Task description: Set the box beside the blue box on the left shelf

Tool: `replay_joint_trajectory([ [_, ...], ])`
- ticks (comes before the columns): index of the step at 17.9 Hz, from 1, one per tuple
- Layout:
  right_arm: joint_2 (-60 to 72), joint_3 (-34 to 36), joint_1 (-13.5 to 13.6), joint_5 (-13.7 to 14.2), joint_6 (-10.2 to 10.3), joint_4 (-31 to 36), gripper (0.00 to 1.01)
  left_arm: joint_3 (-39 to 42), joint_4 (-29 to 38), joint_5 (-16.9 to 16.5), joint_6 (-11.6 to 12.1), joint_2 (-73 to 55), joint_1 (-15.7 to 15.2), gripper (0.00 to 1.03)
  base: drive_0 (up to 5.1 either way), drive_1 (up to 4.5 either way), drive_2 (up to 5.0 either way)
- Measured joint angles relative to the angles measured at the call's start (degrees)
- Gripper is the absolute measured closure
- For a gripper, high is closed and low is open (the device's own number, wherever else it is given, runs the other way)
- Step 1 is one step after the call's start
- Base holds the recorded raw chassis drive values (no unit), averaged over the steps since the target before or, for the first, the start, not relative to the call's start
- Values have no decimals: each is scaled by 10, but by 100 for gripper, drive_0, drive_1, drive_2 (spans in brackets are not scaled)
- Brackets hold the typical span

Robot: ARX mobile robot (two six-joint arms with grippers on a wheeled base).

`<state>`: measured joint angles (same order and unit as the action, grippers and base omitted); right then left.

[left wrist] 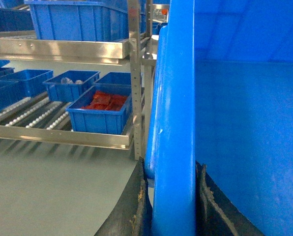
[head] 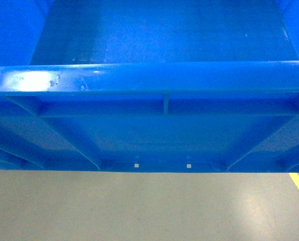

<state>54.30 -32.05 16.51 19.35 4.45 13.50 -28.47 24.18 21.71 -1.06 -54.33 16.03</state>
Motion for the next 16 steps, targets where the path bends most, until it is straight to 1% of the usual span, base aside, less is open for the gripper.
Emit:
replay_joint_trajectory([
  [16, 1, 0, 0, -1, 0, 1, 93, 0, 1, 0, 0, 0, 0, 87, 3, 409, -403],
])
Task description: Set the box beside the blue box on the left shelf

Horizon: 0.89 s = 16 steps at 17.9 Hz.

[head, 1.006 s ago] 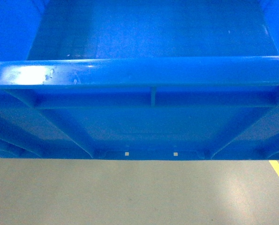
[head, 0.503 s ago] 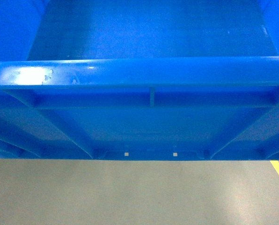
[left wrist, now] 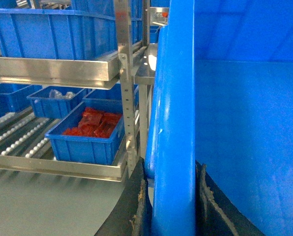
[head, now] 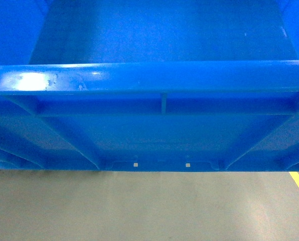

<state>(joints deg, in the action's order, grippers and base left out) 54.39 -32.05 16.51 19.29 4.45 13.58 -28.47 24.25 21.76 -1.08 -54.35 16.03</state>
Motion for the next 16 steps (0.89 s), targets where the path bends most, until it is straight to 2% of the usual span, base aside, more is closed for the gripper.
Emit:
replay_joint_trajectory([
  [9, 0, 0, 0, 1, 0, -2, 93, 0, -1, 0, 0, 0, 0, 87, 3, 409, -404],
  [14, 5, 0, 0, 0, 0, -4, 93, 0, -6, 0, 0, -3, 0, 87, 0, 0, 0],
  [16, 5, 0, 0, 0, 0, 2, 93, 0, 1, 0, 0, -3, 0, 87, -488, 258, 258],
])
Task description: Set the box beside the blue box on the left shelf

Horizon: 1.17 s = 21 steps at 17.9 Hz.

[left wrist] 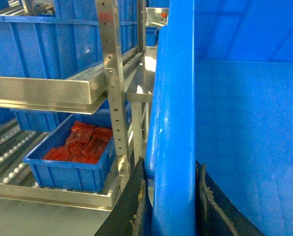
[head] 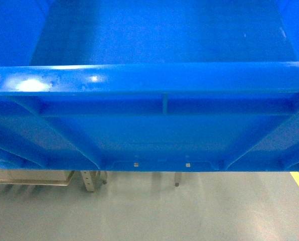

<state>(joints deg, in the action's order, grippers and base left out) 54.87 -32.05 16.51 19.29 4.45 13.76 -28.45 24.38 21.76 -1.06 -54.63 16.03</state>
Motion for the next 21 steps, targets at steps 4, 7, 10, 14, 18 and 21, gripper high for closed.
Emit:
replay_joint_trajectory([
  [4, -4, 0, 0, 1, 0, -2, 93, 0, -1, -1, 0, 0, 0, 87, -484, 257, 257],
  [7, -3, 0, 0, 1, 0, -3, 93, 0, -1, -1, 0, 0, 0, 87, -483, 253, 253],
  [10, -3, 0, 0, 1, 0, -2, 93, 0, -1, 0, 0, 0, 0, 87, -499, 237, 237],
  [14, -3, 0, 0, 1, 0, -2, 93, 0, -1, 0, 0, 0, 0, 87, -494, 243, 243],
  [18, -3, 0, 0, 1, 0, -4, 93, 0, -3, 0, 0, 0, 0, 87, -503, 233, 233],
  [21, -3, 0, 0, 0, 0, -3, 93, 0, -1, 0, 0, 0, 0, 87, -485, 251, 251],
])
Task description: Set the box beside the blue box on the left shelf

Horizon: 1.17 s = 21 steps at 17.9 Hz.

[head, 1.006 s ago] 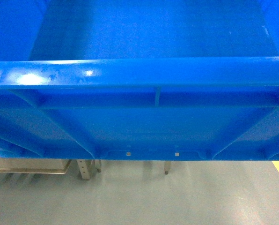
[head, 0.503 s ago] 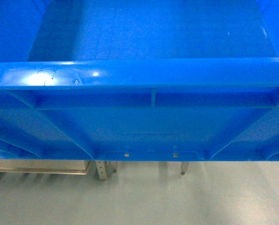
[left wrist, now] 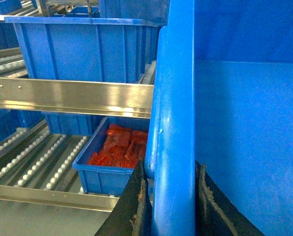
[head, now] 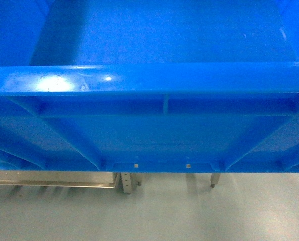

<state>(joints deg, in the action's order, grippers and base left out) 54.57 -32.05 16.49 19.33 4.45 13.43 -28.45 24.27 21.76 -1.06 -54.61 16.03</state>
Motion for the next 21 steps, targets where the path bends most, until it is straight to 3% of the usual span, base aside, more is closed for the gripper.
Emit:
replay_joint_trajectory([
  [21, 0, 0, 0, -1, 0, 2, 93, 0, 0, 0, 0, 0, 0, 87, -502, 235, 235],
])
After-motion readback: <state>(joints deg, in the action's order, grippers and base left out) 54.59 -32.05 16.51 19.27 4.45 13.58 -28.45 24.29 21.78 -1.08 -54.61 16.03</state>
